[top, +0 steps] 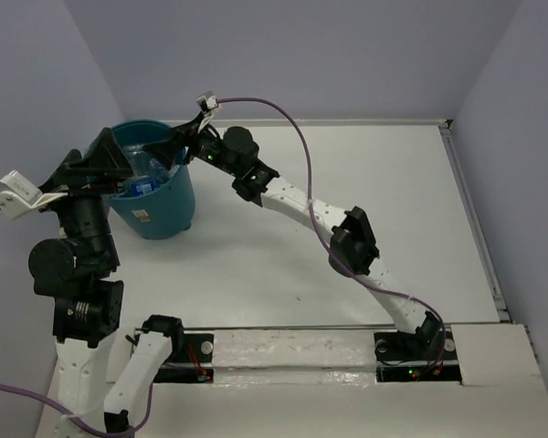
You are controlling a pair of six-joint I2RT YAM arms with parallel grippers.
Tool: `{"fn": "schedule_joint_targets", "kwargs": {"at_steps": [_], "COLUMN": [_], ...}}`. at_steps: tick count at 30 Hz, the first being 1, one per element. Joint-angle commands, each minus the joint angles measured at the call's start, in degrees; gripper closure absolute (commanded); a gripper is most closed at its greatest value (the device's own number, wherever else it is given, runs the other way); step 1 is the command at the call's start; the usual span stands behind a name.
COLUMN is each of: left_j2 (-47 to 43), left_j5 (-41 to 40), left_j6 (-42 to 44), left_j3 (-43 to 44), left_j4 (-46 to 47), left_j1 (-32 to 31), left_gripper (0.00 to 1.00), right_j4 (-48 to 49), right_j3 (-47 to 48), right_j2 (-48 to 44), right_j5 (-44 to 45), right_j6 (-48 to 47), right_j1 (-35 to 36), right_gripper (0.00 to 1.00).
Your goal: Put the plastic bottles in the bin
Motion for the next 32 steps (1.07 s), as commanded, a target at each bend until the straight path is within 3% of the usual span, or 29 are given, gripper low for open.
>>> {"fn": "schedule_joint_targets", "kwargs": {"at_steps": [1, 4, 6, 7, 8, 9, 10, 12, 15, 19, 25, 32], "left_j2": [0.41, 0.76, 0.68, 0.5, -0.02, -0.46, -1.25, -2.22, -4.24, -5.82, -9.43, -9.61], "left_j5": [0.14, 3.03, 5.48, 6.37, 8.12, 8.14, 10.14, 13.82, 19.11, 23.76, 27.29, 32.74], "left_j6": [1.01, 0.75, 0.66, 0.66, 0.49, 0.31, 0.05, -1.35, -3.37, -2.86, -0.22, -1.18], "left_j3": [4.98, 6.13, 6.84, 7.01, 6.93, 6.67, 6.14, 5.44, 2.45, -0.27, -6.6, -8.9], "left_j4": [1.36, 0.65, -0.22, -0.66, -1.19, -1.37, -1.81, -2.07, -1.64, -3.65, -9.89, -8.59], "left_j1": [-0.21, -0.21, -0.13, -0.21, -0.21, -0.21, -0.21, -0.13, -0.13, -0.39, -0.83, -0.92], "left_gripper": [0.01, 0.01, 0.01, 0.01, 0.01, 0.01, 0.01, 0.01, 0.01, 0.01, 0.01, 0.01], "right_j4": [2.11, 2.64, 2.64, 2.64, 2.47, 2.29, 1.94, 1.33, -2.97, -8.41, -14.05, -17.13], "right_j3": [-4.35, -11.2, -22.09, -26.39, -35.75, -35.84, -45.76, -55.83, -76.2, -89.76, -102.01, -102.21], "right_j2": [-12.56, -22.9, -32.99, -33.06, -40.28, -44.19, -52.14, -60.27, -76.79, -95.4, -113.36, -115.95], "right_j5": [-0.12, -0.13, -0.12, 0.05, 1.44, 1.46, 4.07, 7.59, 20.3, 26.83, 33.44, 33.19], "right_j6": [-5.63, -9.31, -12.64, -13.71, -14.51, -15.56, -17.22, -18.99, -20.92, -20.58, -17.51, -17.06], "right_j1": [0.38, 0.38, 0.38, 0.38, 0.38, 0.38, 0.38, 0.38, 0.38, 0.38, 0.38, 0.38], "right_gripper": [0.0, 0.0, 0.0, 0.0, 0.0, 0.0, 0.0, 0.0, 0.0, 0.0, 0.0, 0.0]}}
